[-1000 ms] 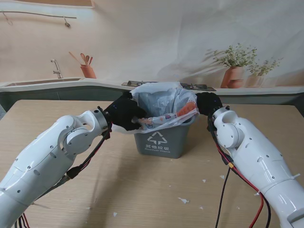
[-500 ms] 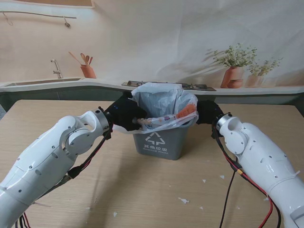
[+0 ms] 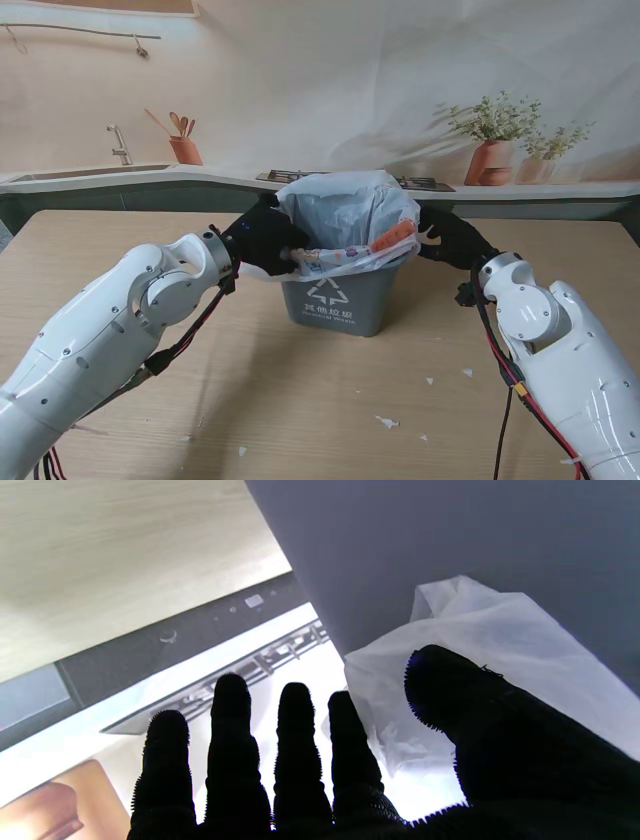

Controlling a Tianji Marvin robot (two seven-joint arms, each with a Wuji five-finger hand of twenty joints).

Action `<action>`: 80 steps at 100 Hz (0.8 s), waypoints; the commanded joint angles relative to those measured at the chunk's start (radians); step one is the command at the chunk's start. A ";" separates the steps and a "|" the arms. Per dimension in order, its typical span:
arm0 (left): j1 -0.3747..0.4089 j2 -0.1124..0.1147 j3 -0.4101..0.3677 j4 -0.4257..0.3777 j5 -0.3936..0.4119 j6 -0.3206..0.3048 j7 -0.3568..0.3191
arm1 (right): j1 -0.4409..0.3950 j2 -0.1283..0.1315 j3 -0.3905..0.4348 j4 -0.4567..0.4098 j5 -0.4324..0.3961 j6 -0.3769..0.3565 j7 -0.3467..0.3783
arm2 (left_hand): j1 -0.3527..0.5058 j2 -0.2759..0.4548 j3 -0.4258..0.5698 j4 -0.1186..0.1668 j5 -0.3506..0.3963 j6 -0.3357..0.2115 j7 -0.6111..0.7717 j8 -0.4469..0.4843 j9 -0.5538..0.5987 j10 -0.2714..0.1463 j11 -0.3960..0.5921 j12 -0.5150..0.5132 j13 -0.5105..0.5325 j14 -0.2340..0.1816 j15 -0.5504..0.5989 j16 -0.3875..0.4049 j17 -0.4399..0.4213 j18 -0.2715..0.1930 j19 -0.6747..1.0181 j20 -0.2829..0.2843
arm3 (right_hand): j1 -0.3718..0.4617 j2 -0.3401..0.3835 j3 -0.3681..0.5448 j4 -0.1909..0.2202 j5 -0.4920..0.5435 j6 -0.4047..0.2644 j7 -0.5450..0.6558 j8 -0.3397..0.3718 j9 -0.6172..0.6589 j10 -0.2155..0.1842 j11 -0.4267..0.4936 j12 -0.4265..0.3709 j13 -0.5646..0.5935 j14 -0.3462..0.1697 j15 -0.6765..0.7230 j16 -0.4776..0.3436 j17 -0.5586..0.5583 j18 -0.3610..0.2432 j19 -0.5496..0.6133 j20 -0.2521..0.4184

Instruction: Fit the garbage bag over the bin

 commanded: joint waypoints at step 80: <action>0.004 -0.005 0.023 0.012 -0.009 0.017 -0.033 | -0.208 -0.054 0.116 -0.143 -0.327 -0.424 -0.606 | 0.007 0.005 0.040 0.047 0.034 -0.005 0.018 0.008 0.026 0.007 0.017 0.007 0.040 0.015 0.028 0.021 0.050 -0.030 0.062 0.024 | 0.000 -0.045 -0.012 0.054 0.100 -0.131 0.071 0.101 -0.074 -0.006 0.066 0.013 -0.083 -0.026 0.067 0.027 0.071 -0.014 -0.276 0.277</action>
